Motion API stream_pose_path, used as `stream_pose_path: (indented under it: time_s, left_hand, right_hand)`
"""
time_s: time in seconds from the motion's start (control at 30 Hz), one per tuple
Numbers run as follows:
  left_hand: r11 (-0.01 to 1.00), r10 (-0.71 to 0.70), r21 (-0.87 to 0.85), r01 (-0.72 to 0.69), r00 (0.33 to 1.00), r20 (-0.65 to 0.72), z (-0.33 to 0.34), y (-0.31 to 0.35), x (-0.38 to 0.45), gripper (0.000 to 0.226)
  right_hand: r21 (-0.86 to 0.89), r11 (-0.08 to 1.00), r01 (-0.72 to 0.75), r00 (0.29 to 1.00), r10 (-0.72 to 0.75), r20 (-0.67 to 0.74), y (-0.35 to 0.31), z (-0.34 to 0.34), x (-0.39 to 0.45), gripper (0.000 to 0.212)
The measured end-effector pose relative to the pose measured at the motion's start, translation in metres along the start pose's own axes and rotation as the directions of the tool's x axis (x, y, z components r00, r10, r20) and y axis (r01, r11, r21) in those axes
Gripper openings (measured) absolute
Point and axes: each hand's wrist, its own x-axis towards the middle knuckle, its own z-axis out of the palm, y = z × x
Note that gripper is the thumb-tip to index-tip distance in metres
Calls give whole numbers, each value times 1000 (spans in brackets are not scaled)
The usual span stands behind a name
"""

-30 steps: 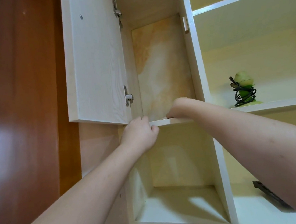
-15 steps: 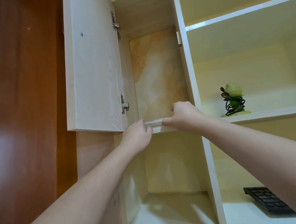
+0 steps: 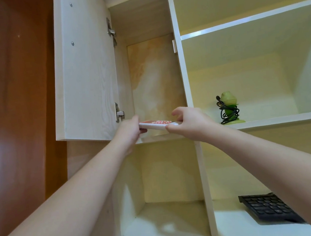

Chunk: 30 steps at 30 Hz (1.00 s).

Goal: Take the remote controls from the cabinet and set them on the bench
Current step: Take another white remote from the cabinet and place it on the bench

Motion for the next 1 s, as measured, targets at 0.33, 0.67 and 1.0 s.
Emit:
stream_pose_path:
  time_s: [0.33, 0.67, 1.0]
  left_hand:
    - [935, -170, -293, 202, 977, 132, -12, 17, -48, 34]
    - [957, -275, -44, 287, 944, 184, -21, -18, -109, 24]
    - [949, -307, 123, 290, 940, 151, -53, -60, -181, 53]
  right_hand:
    - [206, 974, 98, 990, -116, 76, 26, -21, -24, 49]
    - [436, 895, 91, 963, -190, 190, 63, 9, -62, 48]
    - [556, 831, 4, 895, -250, 368, 68, 43, -107, 60]
